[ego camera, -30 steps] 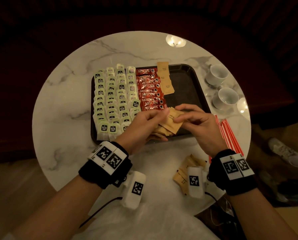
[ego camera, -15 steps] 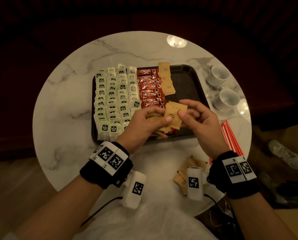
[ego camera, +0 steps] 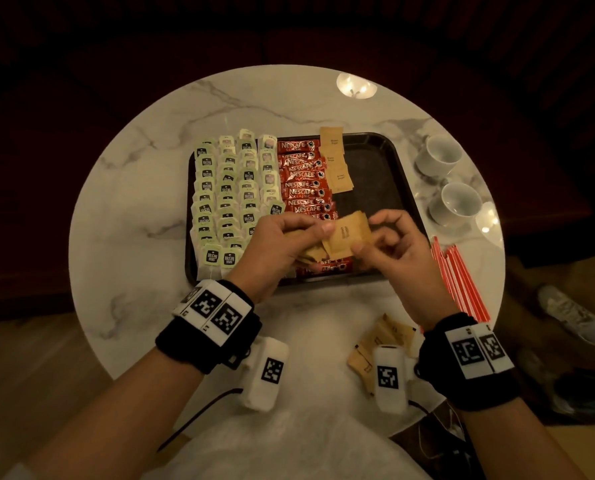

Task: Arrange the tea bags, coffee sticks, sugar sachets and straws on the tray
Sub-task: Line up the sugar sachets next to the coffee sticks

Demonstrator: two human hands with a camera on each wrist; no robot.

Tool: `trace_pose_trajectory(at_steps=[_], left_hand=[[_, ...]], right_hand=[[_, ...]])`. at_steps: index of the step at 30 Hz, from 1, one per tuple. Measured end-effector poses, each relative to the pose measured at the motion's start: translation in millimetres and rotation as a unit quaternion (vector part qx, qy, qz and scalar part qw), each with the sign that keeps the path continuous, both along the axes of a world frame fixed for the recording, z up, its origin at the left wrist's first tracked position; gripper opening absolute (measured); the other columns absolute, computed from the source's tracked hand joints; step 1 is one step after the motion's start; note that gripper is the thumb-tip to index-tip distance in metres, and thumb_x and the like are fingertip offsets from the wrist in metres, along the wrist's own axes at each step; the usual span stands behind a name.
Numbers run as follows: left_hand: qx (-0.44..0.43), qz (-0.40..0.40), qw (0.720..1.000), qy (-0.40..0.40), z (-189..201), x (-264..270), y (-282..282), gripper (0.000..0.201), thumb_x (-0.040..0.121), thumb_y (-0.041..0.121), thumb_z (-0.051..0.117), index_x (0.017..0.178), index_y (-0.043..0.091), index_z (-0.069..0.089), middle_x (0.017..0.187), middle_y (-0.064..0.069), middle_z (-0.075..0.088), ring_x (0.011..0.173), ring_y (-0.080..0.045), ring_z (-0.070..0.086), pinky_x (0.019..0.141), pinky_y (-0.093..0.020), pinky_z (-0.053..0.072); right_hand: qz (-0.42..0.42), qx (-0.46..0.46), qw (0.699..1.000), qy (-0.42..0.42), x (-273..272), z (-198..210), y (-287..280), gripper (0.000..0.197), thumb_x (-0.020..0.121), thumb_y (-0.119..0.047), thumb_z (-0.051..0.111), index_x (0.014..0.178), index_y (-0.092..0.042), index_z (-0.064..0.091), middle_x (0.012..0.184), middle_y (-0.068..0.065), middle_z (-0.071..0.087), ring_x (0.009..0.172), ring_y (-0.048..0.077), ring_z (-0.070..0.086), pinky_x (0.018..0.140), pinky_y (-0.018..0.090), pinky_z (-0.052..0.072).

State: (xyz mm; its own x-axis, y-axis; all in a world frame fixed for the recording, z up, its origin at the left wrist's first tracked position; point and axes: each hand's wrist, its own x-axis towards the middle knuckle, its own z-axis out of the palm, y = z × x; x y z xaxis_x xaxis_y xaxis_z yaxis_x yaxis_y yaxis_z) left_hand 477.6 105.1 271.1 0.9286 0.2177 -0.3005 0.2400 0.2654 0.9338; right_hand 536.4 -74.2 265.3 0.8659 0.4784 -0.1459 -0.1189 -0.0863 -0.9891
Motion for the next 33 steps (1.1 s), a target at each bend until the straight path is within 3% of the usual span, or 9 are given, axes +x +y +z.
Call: trace_pose_trajectory(at_steps=[2,5,9,11,13,18,23,28,33], left_hand=[[0.059,-0.021,0.998,-0.005,0.3,0.2,5.3,0.003,0.085,0.013,0.07,0.083,0.013,0.072,0.085,0.0,0.069,0.069,-0.013,0.068,0.048,-0.02,0.053],[0.161,-0.126,0.979,0.003,3.1,1.7,11.7,0.003,0.083,0.017,0.072,0.084,0.015,0.073,0.105,-0.007,0.055,0.081,-0.016,0.064,0.05,-0.019,0.052],[0.211,-0.199,0.957,0.004,7.9,4.8,12.4,0.007,0.081,0.02,0.073,0.086,0.015,0.075,0.105,-0.003,0.052,0.088,-0.017,0.061,0.052,-0.023,0.056],[0.21,-0.192,0.959,0.003,6.6,6.3,11.2,0.008,0.081,0.019,0.073,0.087,0.014,0.075,0.106,-0.002,0.052,0.089,-0.017,0.06,0.053,-0.023,0.056],[0.188,-0.162,0.969,0.003,3.7,6.4,10.5,0.008,0.084,0.019,0.071,0.088,0.013,0.074,0.108,-0.007,0.052,0.089,-0.017,0.061,0.052,-0.022,0.055],[0.13,-0.114,0.985,0.018,0.3,4.3,7.8,0.008,0.086,0.019,0.068,0.086,0.013,0.072,0.101,-0.009,0.057,0.066,-0.007,0.063,0.048,-0.02,0.052],[0.137,-0.093,0.986,0.013,-7.5,4.3,7.4,0.007,0.085,0.011,0.07,0.087,0.004,0.071,0.099,-0.011,0.055,0.065,-0.01,0.062,0.045,-0.021,0.051],[0.165,-0.111,0.98,0.017,-3.6,5.1,11.8,0.007,0.083,0.016,0.071,0.08,0.022,0.071,0.106,-0.007,0.052,0.076,-0.016,0.06,0.045,-0.021,0.051],[0.144,-0.088,0.986,0.013,-4.0,7.2,11.5,0.004,0.085,0.016,0.07,0.084,0.02,0.071,0.103,-0.007,0.056,0.072,-0.014,0.063,0.047,-0.02,0.051]], right_hand=[[0.069,-0.068,0.995,0.003,2.7,0.4,-5.1,0.026,0.086,-0.003,0.069,0.108,-0.013,0.059,0.089,0.009,0.07,0.093,0.021,0.07,0.086,0.038,0.057],[0.119,-0.12,0.986,-0.007,5.8,3.3,-11.2,0.016,0.087,-0.014,0.07,0.103,-0.016,0.067,0.098,0.002,0.072,0.095,0.015,0.07,0.083,0.033,0.058],[0.145,-0.143,0.978,-0.034,11.3,11.0,-12.9,0.013,0.091,-0.014,0.065,0.101,-0.012,0.073,0.096,0.0,0.073,0.091,0.01,0.07,0.076,0.024,0.058],[0.147,-0.153,0.977,-0.038,14.3,12.5,-12.1,0.012,0.092,-0.013,0.064,0.1,-0.011,0.073,0.09,-0.001,0.072,0.081,0.002,0.069,0.065,0.015,0.053],[0.122,-0.143,0.982,-0.034,17.6,10.4,-11.4,0.01,0.092,-0.015,0.065,0.098,-0.013,0.073,0.087,-0.002,0.073,0.077,0.002,0.068,0.063,0.015,0.052],[0.036,-0.091,0.995,-0.019,17.1,2.0,-8.9,0.014,0.093,-0.012,0.062,0.105,-0.01,0.069,0.097,0.007,0.074,0.091,0.019,0.072,0.076,0.025,0.059],[0.048,-0.077,0.996,0.012,7.6,-3.7,-5.4,0.029,0.096,-0.014,0.057,0.124,-0.012,0.065,0.111,0.005,0.072,0.103,0.016,0.07,0.087,0.029,0.058],[0.049,-0.095,0.994,-0.01,8.9,2.5,-7.1,0.016,0.092,-0.017,0.064,0.104,-0.015,0.072,0.095,-0.002,0.074,0.089,0.007,0.069,0.073,0.017,0.054],[0.04,-0.091,0.995,-0.016,13.8,4.7,-5.2,0.011,0.091,-0.016,0.064,0.099,-0.014,0.072,0.089,-0.007,0.073,0.081,0.001,0.067,0.068,0.013,0.051]])
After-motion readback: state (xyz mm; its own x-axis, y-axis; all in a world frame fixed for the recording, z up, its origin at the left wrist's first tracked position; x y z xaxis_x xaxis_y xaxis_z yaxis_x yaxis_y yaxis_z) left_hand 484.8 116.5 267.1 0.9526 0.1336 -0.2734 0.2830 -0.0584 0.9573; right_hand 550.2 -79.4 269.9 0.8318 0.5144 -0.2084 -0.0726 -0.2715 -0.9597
